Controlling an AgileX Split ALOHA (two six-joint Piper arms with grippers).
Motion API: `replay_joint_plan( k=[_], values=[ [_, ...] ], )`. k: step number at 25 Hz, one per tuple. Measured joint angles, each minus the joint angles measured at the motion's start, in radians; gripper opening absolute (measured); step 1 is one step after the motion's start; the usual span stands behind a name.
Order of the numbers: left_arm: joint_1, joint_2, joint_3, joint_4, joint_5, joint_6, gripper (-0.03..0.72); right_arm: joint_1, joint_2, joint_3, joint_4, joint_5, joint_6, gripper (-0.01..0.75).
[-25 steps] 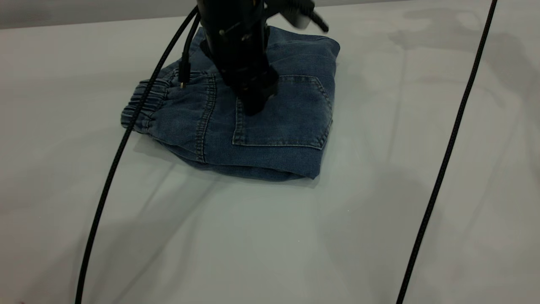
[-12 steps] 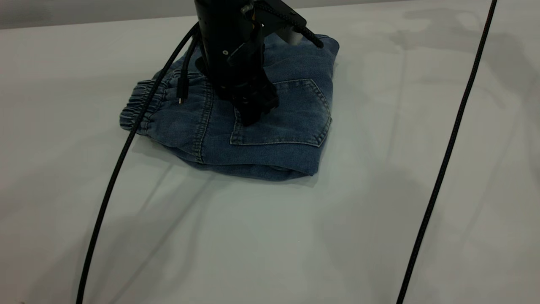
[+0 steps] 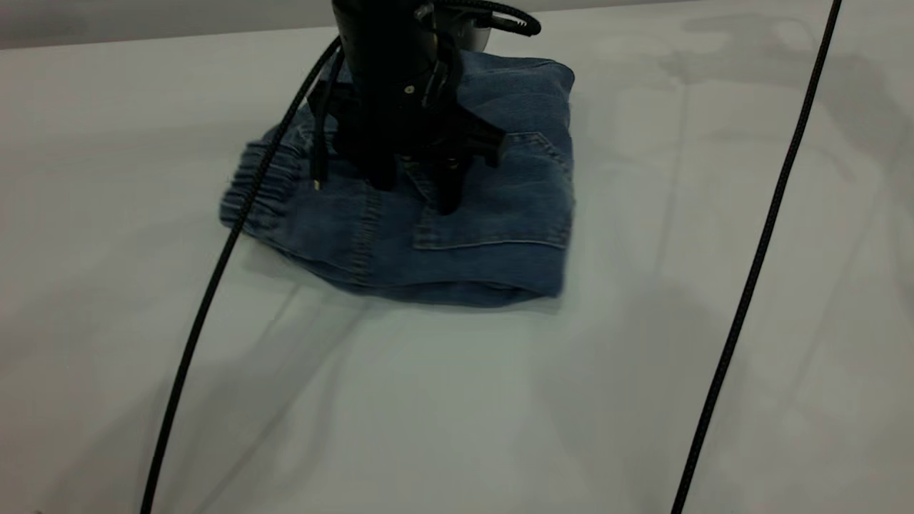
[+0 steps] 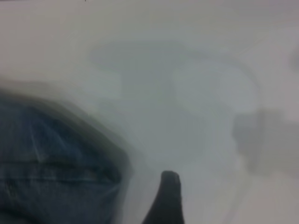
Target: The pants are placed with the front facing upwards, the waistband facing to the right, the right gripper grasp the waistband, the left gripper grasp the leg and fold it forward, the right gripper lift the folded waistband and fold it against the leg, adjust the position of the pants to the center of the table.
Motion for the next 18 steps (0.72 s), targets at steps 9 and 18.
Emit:
replay_joint_plan(
  k=[9,18],
  values=[
    [-0.001,0.001,0.001,-0.257,-0.084,0.002,0.517,0.0,0.0,0.0,0.002,0.0,0.0,0.591],
    [0.002,-0.013,-0.014,-0.263,-0.018,0.09,0.517,0.0,0.0,0.0,0.001,0.0,-0.005,0.591]
  ],
)
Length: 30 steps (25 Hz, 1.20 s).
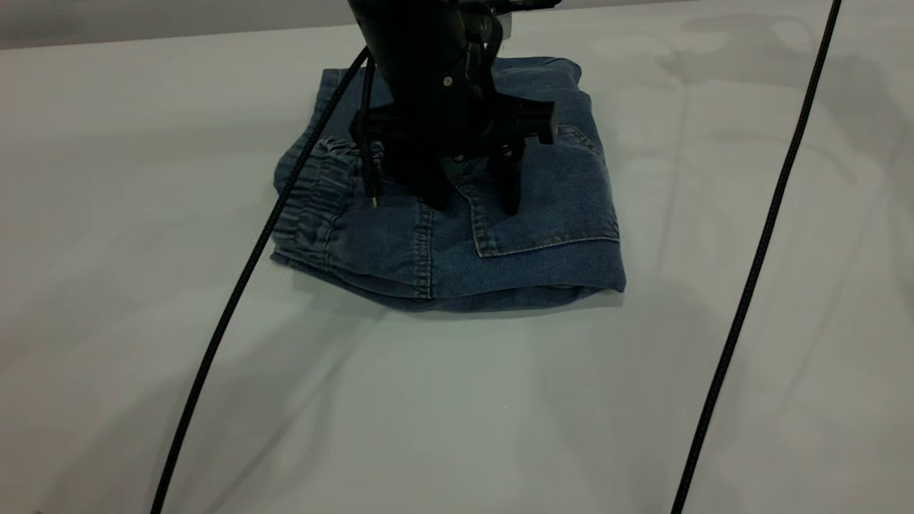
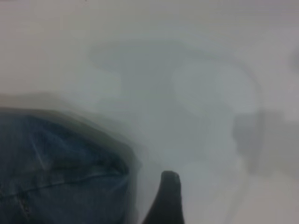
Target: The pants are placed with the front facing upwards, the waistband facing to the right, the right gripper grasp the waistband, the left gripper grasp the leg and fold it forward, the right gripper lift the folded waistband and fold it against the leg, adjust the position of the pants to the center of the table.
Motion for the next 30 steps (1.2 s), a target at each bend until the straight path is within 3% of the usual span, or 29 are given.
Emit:
replay_joint_plan(
  k=[6,15,21,30],
  values=[
    [0.0,-0.037,-0.094,0.121,0.171,0.084,0.517,0.0,0.0,0.0,0.0,0.0,0.0,0.591],
    [-0.001,-0.062,-0.322,0.422,0.48,0.14,0.517,-0.007,-0.063,-0.002,0.0,0.002,-0.031,0.591],
    [-0.001,-0.155,-0.463,0.494,0.497,0.149,0.517,-0.011,-0.194,-0.002,-0.005,0.002,-0.064,0.591],
    [-0.001,-0.462,-0.465,0.494,0.503,0.154,0.517,-0.011,-0.502,0.0,0.019,0.002,-0.071,0.591]
  ],
)
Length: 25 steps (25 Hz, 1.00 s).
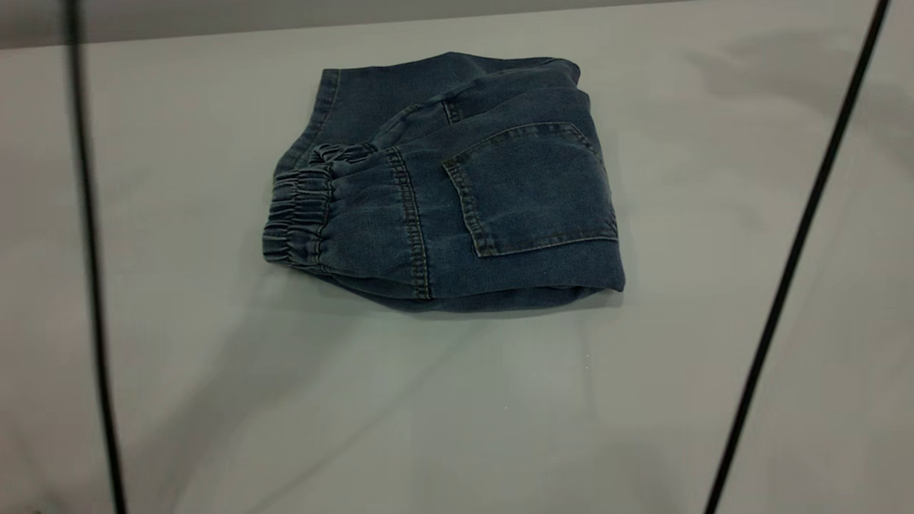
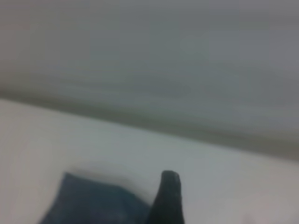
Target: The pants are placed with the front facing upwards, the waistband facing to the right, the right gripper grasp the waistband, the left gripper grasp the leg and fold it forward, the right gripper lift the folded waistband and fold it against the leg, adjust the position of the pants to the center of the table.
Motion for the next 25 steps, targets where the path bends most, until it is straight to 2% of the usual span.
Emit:
replay_joint_plan(
  k=[6,11,17,25],
  values=[
    [0.0,-0.239,0.005,-0.001,-0.001,0.0,0.517,0.001,-0.244,0.022,0.04,0.0,0.0,0.591],
    [0.0,-0.435,0.094,-0.027,-0.001,-0.001,0.517,0.001,-0.46,0.139,0.04,0.0,0.001,0.591],
    [0.0,-0.711,0.301,-0.091,-0.004,-0.003,0.517,0.001,-0.734,0.361,0.091,0.0,-0.017,0.591],
    [0.0,-1.093,0.62,-0.086,-0.004,-0.001,0.517,0.001,-1.117,0.705,0.087,-0.001,-0.035,0.591]
  ],
)
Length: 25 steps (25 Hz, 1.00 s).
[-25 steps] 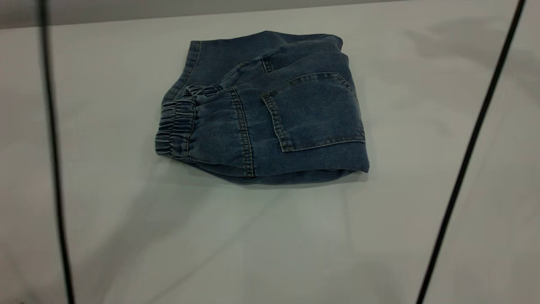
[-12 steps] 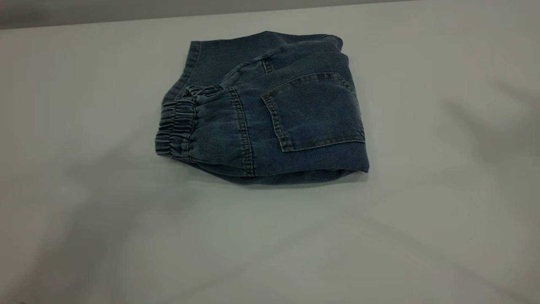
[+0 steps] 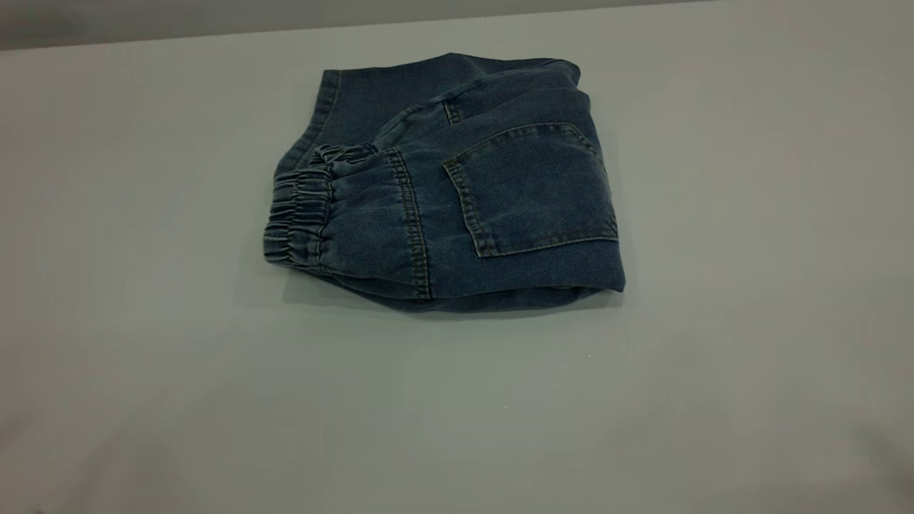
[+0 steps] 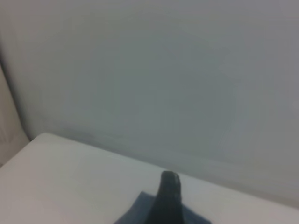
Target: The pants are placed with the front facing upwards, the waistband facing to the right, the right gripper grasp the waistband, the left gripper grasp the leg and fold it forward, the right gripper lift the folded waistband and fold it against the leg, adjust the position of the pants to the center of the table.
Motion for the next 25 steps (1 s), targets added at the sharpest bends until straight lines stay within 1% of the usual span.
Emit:
replay_joint_plan(
  k=[6,13,17,20,23,25],
  values=[
    [0.0,-0.28,0.217,0.002,0.0,0.011,0.517,0.0,-0.272,0.3,-0.003,0.001,-0.037,0.591],
    [0.0,-0.508,0.462,0.002,-0.003,0.019,0.517,0.0,-0.549,0.603,-0.006,-0.003,-0.101,0.591],
    [0.0,-0.577,0.608,-0.017,-0.003,0.046,0.517,0.0,-0.696,0.762,-0.006,-0.002,-0.141,0.591],
    [0.0,-0.581,0.706,-0.029,-0.004,0.057,0.517,0.0,-0.802,0.87,-0.026,-0.011,-0.148,0.591],
    [0.0,-0.581,0.788,-0.029,-0.004,0.057,0.517,0.0,-0.894,0.971,-0.085,-0.089,-0.146,0.591],
    [0.0,-0.581,0.835,-0.029,-0.004,0.057,0.517,0.0,-0.929,1.033,-0.126,-0.108,-0.127,0.591]
  ],
)
